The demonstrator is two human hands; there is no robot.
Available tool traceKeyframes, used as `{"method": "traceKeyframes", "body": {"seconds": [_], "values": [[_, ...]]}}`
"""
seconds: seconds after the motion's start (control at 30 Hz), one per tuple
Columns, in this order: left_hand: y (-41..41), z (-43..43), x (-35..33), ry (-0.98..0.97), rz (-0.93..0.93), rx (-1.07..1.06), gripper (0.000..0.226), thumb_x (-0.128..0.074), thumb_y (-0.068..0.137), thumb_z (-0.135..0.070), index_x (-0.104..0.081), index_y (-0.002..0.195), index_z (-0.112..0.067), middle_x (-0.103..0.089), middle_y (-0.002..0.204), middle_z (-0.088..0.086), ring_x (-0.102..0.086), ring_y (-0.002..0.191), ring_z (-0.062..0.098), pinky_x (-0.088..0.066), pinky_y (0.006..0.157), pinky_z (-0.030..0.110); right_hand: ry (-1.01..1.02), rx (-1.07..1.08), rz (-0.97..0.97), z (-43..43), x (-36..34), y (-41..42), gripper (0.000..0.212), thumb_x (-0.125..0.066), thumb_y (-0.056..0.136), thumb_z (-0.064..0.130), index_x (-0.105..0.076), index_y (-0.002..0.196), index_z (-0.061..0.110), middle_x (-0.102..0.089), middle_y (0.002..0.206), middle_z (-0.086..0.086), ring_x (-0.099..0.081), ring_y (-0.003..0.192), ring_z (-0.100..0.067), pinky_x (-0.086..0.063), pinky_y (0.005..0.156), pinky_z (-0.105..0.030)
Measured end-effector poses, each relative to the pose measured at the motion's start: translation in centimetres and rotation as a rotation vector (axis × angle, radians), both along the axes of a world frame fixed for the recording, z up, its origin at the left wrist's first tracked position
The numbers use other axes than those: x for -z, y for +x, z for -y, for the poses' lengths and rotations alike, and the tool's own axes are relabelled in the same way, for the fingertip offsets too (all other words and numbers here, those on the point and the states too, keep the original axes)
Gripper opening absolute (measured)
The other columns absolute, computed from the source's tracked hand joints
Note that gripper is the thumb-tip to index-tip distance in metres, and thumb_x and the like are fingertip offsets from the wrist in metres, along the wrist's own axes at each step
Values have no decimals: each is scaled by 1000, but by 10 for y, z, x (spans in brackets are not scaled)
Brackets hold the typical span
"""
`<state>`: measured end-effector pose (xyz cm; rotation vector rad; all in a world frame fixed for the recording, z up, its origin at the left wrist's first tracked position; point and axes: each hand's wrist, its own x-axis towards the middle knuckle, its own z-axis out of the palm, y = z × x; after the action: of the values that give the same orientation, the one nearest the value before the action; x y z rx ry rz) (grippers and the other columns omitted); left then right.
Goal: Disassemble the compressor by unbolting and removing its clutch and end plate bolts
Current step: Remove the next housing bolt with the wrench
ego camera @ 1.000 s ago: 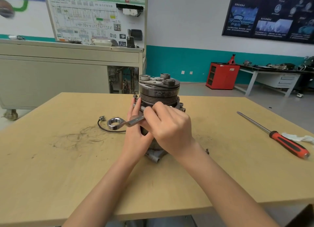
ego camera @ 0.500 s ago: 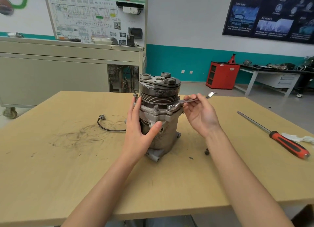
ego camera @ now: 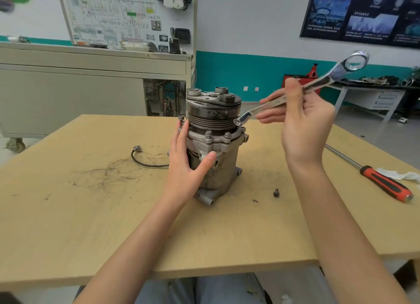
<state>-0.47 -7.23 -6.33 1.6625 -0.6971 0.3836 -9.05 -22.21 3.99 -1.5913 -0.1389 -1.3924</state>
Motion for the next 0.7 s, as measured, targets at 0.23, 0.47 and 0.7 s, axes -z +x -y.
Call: {"method": "traceKeyframes", "body": {"seconds": [0.23,0.47,0.7], "values": [[5,1,6,-7,30,-7,86,-52,77,-64,-20,151,-32,-14,161,-8,-10,146,0,-15,116,20,-810,507,154,-42,22,2,38,-62,88,26,-65,65,-4,-60,57,-12,-55,44,-24,-44,38,-28],[6,5,1,21,56,-14,77,-43,79,-58,-15,146,-31,-10,162,0,-6,142,-12,-10,113,9,-1066,785,169,-73,35,12,14,-73,79,7,-68,67,7,-52,56,-3,-47,44,-13,-36,40,-23],[0,1,1,-47,32,36,80,-53,73,-54,-17,143,-39,-14,161,-3,-12,143,-7,-15,116,17,-973,518,237,-44,47,8,21,-69,87,18,-70,74,1,-64,67,-11,-58,54,-18,-46,49,-25]]}}
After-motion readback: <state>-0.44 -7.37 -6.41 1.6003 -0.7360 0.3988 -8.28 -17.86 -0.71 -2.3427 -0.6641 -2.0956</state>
